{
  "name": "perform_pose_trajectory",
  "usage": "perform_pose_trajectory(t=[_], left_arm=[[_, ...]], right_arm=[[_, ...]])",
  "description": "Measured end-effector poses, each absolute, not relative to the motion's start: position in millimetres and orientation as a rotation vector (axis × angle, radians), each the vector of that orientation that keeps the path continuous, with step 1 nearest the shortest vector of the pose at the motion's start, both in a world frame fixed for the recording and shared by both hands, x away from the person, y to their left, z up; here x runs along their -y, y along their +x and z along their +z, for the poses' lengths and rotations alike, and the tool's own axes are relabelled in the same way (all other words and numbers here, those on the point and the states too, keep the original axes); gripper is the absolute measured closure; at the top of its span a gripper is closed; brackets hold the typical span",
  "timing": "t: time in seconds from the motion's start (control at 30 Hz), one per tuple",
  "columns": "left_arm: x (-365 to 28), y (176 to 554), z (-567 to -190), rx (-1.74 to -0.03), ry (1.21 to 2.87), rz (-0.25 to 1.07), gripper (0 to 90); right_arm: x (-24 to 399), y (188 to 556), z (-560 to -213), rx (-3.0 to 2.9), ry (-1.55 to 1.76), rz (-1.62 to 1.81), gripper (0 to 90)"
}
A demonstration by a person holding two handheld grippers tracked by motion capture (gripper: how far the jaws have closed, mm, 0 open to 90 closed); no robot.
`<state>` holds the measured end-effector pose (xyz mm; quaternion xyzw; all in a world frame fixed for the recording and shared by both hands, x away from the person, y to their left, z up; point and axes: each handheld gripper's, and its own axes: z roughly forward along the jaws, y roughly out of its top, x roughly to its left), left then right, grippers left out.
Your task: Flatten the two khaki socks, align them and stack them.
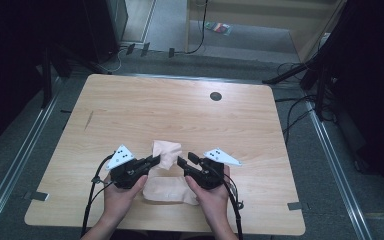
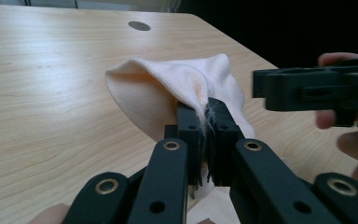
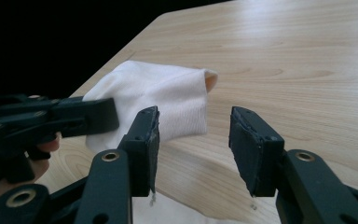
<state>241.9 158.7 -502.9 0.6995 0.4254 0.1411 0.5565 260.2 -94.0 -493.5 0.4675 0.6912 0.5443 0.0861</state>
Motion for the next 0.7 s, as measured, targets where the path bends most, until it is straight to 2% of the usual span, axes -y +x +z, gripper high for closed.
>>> perform_pose_trajectory(t=[0.17,0.23,0.4,0.7], left_arm=[[-158.1,238.5,-504.4,-0.986,1.654,0.346,86.8],[-157.8,238.7,-506.0,-0.990,1.651,0.345,86.8],[-157.6,239.1,-507.9,-0.991,1.658,0.340,86.8],[-157.6,241.0,-511.2,-0.992,1.660,0.328,85.6]], right_arm=[[90.3,269.2,-495.5,-2.098,1.422,1.666,58.8],[91.1,270.9,-496.5,-2.117,1.429,1.707,64.6],[90.6,270.8,-497.0,-2.147,1.398,1.706,87.6],[97.4,265.3,-488.2,-2.112,1.307,1.663,90.0]])
